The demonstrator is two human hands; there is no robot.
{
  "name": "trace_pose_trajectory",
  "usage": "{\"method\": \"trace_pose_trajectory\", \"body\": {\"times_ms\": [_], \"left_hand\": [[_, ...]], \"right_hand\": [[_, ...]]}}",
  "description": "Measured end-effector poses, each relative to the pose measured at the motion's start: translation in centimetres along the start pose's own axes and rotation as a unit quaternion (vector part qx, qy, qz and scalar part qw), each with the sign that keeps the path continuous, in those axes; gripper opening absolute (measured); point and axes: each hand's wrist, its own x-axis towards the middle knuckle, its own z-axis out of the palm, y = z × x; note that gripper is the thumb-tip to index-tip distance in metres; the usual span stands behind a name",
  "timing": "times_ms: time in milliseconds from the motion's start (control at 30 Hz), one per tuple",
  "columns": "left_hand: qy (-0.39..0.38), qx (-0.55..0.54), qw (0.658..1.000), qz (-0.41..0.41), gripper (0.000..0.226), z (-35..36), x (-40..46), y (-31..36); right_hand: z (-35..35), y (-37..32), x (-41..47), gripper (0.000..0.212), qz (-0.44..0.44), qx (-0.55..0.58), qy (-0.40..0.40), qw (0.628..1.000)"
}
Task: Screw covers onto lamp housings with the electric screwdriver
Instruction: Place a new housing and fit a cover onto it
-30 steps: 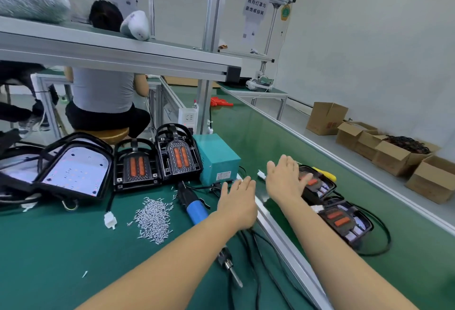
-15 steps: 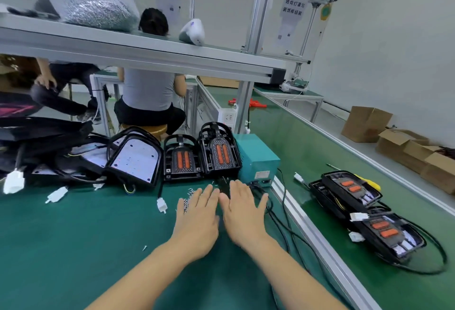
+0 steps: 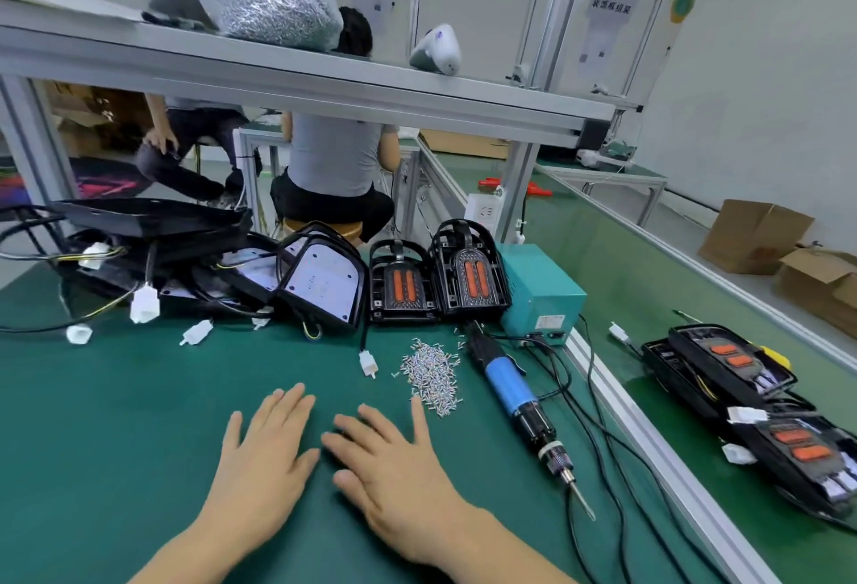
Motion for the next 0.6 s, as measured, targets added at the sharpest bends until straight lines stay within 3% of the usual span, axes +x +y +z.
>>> {"method": "trace_pose_trajectory", "body": {"times_ms": [200, 400, 500, 600], "left_hand": [[0.007, -0.012, 1.0, 0.006, 0.05, 0.6, 1.1, 0.6], [-0.014, -0.016, 0.998, 0.056, 0.049, 1.7, 2.2, 2.9], [-0.023, -0.034, 0.996, 0.074, 0.05, 1.8, 2.6, 3.5], [0.007, -0.054, 0.995, 0.078, 0.049, 0.8, 3.2, 3.0]], "right_hand": [[0.2, 1.0, 0.3, 0.062, -0.028, -0.087, 0.031, 0.995], [-1.7, 2.8, 0.5, 0.062, 0.088, -0.166, -0.004, 0.982], [-1.3, 5.5, 0.5, 0.074, 0.094, -0.145, -0.01, 0.985], [-1.2, 6.9, 0.9, 0.068, 0.122, -0.148, -0.019, 0.981]]}}
